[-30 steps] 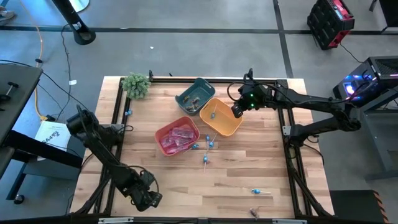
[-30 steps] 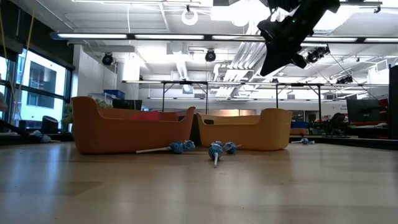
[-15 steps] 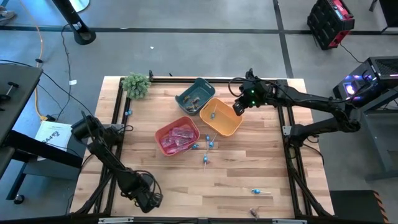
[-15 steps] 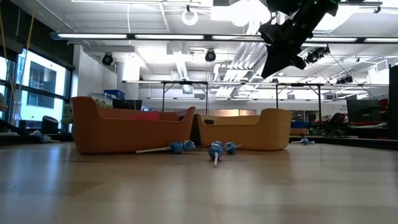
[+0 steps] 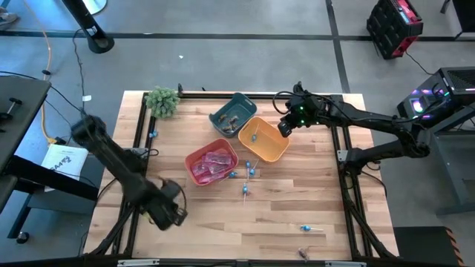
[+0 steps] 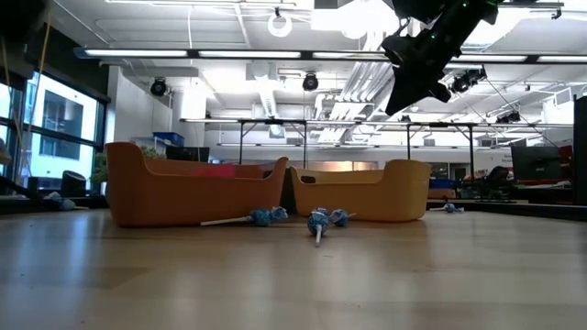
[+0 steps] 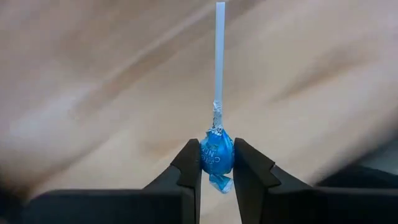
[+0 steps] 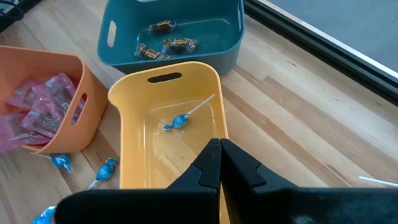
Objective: Sort candy
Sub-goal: Put the blue candy into the yellow bin
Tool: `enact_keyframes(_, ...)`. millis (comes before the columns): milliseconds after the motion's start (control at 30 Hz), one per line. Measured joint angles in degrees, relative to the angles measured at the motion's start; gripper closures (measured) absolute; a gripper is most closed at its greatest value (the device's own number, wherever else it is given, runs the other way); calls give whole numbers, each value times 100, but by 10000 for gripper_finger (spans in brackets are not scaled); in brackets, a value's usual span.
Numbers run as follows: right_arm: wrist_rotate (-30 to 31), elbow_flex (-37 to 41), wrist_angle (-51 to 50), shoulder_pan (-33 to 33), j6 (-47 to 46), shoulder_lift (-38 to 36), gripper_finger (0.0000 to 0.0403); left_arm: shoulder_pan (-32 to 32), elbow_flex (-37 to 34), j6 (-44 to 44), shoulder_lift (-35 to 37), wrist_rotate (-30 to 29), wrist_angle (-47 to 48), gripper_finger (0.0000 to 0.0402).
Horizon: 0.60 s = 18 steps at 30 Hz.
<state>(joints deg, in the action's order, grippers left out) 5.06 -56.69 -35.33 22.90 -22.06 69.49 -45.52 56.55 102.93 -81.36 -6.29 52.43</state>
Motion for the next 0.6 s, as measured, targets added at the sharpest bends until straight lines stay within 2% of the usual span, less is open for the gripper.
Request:
enact_keyframes(167,0,0,7,0,-124,0,403,469,20,-1941,1357,-2066,-145,356)
enact_keyframes(267,2,0,9,0,-289,0,403,1292,20,-3421,1710,-2671,-148,356)
enact_keyframes(400,2,0,131,0,-494,0,403,2776,20,-5629,1585,-2408,-878,355)
enact_keyframes(500,4,0,425,0,-618,0,403,3769,20,-7350,1136,-1862,-2310,351)
enact_keyframes(600,4,0,914,0,-662,0,403,4567,21,-8637,462,-1083,-4058,345)
